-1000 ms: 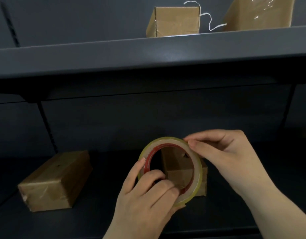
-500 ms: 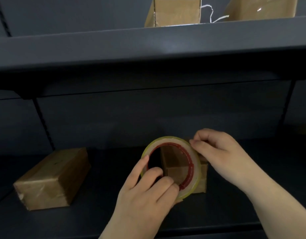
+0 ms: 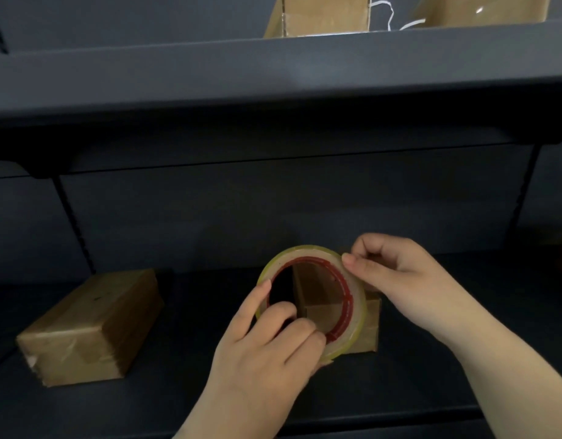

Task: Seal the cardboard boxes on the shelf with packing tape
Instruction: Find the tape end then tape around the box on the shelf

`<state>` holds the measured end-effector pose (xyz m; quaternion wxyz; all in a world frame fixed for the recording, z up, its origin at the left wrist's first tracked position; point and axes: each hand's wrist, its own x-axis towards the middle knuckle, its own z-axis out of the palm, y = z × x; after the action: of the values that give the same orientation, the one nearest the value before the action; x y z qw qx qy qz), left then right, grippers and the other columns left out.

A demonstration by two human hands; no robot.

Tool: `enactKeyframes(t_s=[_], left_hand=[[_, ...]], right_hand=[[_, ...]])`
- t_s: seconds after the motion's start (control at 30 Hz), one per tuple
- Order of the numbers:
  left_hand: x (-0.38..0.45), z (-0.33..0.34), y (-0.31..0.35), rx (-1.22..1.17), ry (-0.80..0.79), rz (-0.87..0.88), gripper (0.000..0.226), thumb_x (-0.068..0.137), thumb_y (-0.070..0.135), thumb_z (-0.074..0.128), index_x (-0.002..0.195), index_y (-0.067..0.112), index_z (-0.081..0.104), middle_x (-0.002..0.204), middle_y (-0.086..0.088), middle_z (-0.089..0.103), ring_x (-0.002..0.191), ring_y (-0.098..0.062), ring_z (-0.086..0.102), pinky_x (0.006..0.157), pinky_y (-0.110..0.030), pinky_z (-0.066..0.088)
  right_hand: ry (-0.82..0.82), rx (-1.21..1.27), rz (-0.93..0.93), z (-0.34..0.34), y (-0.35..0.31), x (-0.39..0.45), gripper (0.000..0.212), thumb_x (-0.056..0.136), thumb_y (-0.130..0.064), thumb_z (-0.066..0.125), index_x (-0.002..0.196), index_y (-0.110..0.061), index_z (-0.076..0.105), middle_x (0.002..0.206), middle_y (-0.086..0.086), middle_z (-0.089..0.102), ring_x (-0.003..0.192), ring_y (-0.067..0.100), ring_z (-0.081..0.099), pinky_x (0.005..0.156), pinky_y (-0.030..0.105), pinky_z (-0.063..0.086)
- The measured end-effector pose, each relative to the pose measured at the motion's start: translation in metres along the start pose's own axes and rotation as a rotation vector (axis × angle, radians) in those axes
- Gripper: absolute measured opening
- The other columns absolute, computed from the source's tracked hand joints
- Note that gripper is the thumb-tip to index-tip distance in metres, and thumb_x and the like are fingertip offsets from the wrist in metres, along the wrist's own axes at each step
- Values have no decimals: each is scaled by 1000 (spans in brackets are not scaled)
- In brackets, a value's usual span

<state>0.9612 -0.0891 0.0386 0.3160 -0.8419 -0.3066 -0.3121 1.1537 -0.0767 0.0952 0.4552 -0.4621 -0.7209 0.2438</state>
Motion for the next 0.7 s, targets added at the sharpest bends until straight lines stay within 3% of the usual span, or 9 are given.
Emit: enactKeyframes(t_s=[0.07,0.13,0.2,0.3,0.53,0.7], left_hand=[[0,1,0,-7,15,0,12,75,28,62,69,26,71,73,11,71,80,-11,68,104,-38,30],[0,1,0,-27,16,-2,13,76,30,61,69,26,71,74,11,70,79,-10,68,104,-37,29],[-1,1,0,-44,13,-10,15,77,32,59,69,26,71,74,12,70,80,-10,67,104,-37,29],[-2,1,0,-78,21,-34,16,77,35,59,70,26,70,75,13,69,86,-7,59,105,-37,29],[-3,-1,1,-160,58,-43,22,78,40,58,68,26,70,73,15,69,87,-3,53,107,-35,26],[-6,-1,6,-468,129,-107,36,87,49,49,71,21,67,75,13,69,90,-1,57,110,-29,25]], right_hand=[[-7,18,-9,-1,2,0,24,82,-34,57,73,-12,61,74,15,58,74,31,58,76,50,48],[-1,41,-36,-1,3,0,10,80,-30,58,81,-23,66,79,1,64,78,16,62,76,37,51],[7,100,-61,0,4,-2,17,80,-28,62,93,-29,71,89,-7,69,86,8,65,80,29,53],[37,203,-110,1,4,-5,26,74,-33,61,95,-23,75,92,-2,72,90,13,68,82,35,54],[49,263,-226,-1,2,-9,19,77,-31,68,91,-20,76,91,1,73,88,15,69,76,27,55],[39,230,-241,-1,1,-10,14,80,-28,60,85,-22,72,84,-2,71,81,10,67,70,18,52]])
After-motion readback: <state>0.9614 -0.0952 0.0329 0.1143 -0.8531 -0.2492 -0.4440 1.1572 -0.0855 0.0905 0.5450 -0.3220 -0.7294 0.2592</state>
